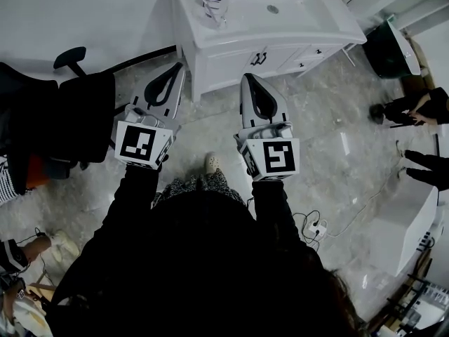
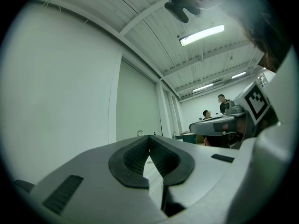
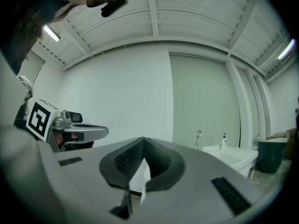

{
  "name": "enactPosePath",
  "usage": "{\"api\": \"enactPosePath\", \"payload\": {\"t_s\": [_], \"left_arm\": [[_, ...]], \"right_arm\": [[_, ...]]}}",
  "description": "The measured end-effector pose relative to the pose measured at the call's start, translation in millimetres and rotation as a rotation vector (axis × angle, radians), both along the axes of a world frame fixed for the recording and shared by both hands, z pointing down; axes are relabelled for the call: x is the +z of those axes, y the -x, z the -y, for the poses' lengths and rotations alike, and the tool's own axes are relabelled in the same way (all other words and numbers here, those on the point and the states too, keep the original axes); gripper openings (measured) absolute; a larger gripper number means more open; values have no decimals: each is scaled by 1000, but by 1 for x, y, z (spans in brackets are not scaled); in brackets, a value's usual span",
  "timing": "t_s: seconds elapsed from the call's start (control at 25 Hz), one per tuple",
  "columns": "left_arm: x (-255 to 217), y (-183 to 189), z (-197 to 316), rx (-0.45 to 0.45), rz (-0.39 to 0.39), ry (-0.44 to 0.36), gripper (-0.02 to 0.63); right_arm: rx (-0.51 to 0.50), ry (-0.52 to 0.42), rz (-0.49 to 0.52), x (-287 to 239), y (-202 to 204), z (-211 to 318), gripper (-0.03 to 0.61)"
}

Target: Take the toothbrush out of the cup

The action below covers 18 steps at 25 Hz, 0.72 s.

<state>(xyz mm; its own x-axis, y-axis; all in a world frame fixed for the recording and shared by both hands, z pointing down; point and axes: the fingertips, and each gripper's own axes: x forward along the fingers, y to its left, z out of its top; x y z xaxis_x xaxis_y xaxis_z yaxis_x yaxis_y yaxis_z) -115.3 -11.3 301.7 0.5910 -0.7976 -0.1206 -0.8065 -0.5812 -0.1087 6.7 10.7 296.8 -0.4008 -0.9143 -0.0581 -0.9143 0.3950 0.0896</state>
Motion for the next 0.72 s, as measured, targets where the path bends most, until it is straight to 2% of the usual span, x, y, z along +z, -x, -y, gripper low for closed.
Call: {"api": "enactPosePath", "payload": {"t_s": [0.72], "left_arm": [[-3,-47,74,-41,0,4,8]], "right_arm": [[-42,1,-7,2,-54,82,5]]}}
